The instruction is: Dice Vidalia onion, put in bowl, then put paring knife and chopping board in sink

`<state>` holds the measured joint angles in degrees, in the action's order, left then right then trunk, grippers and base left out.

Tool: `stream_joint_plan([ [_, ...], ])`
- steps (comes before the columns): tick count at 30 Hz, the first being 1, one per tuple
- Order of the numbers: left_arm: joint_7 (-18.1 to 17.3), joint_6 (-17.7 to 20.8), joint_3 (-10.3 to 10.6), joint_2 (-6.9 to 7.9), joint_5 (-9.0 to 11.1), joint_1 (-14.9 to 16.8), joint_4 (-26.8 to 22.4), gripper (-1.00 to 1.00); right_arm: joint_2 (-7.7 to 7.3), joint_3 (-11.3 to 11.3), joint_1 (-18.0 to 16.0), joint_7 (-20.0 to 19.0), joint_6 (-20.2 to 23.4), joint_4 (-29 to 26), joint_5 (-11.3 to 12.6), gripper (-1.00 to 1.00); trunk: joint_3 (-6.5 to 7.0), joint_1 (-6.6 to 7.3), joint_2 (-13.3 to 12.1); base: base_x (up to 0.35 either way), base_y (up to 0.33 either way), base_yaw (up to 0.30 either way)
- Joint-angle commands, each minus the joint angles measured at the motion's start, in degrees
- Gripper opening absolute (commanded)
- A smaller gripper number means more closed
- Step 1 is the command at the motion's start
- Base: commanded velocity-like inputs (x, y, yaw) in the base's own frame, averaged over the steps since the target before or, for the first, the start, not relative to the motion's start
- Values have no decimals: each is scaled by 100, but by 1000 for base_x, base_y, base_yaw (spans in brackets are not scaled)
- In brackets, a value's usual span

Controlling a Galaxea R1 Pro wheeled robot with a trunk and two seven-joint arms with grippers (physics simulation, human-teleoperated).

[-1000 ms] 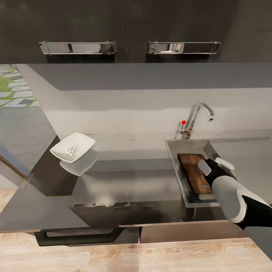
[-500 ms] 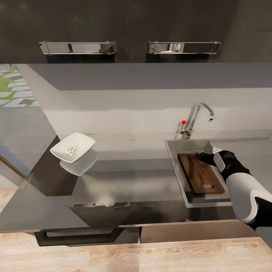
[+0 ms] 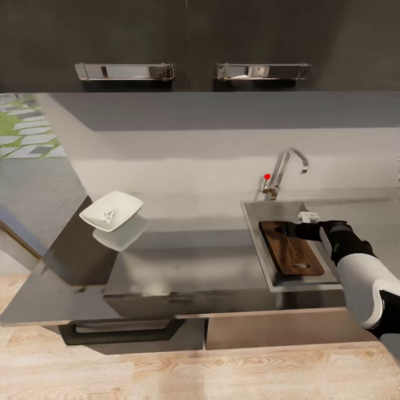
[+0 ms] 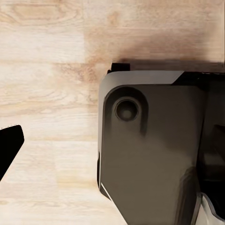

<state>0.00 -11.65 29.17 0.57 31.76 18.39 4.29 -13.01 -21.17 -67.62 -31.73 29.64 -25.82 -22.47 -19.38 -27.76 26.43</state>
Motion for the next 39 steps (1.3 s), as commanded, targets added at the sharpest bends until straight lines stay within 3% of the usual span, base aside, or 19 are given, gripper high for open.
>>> stream_joint_plan([
  [1, 0, -30, 36, -4, 15, 7, 19, 100, 3, -45, -5, -64, -48, -12, -76, 100, 0, 0, 9, -328, 0, 0],
  [8, 0, -30, 39, -4, 15, 7, 19, 100, 0, -47, -5, -95, -338, -10, -98, 100, 62, 0, 9, -336, 0, 0],
  [39, -8, -30, 41, -30, 14, 7, 19, 100, 35, -46, -5, -105, -354, 68, -73, 100, 341, 0, 9, -335, 42, 0],
])
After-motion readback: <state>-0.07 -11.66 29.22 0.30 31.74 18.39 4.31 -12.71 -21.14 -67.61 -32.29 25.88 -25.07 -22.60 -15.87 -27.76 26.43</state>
